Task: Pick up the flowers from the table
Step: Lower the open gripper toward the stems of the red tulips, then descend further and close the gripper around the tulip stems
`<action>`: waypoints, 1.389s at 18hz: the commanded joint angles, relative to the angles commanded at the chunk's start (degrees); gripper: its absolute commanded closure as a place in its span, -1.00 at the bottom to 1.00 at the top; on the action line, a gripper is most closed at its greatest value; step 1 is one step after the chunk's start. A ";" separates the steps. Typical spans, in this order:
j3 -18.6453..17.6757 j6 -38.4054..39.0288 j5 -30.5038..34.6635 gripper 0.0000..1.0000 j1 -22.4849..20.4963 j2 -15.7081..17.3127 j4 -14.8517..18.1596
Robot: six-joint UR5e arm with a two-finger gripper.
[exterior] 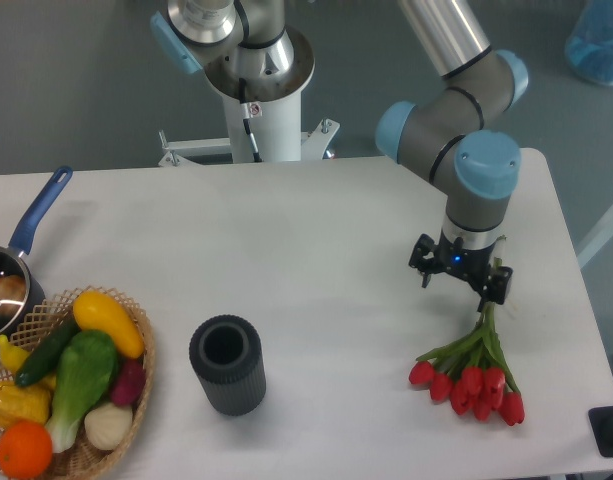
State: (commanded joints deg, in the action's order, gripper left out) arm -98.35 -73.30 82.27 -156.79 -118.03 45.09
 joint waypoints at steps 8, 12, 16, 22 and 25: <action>5.26 0.27 -0.09 -1.00 -4.92 -1.84 -0.09; 7.82 2.28 -0.09 -1.00 -4.67 -5.00 -1.75; 9.67 3.86 -1.75 -1.00 -3.35 -8.17 -2.46; 10.89 5.01 -6.07 -0.99 -2.82 -9.93 -2.46; 11.16 4.92 -6.07 -0.03 -2.12 -10.55 -2.46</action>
State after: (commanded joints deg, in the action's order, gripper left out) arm -87.19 -68.38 76.20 -158.91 -128.58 42.63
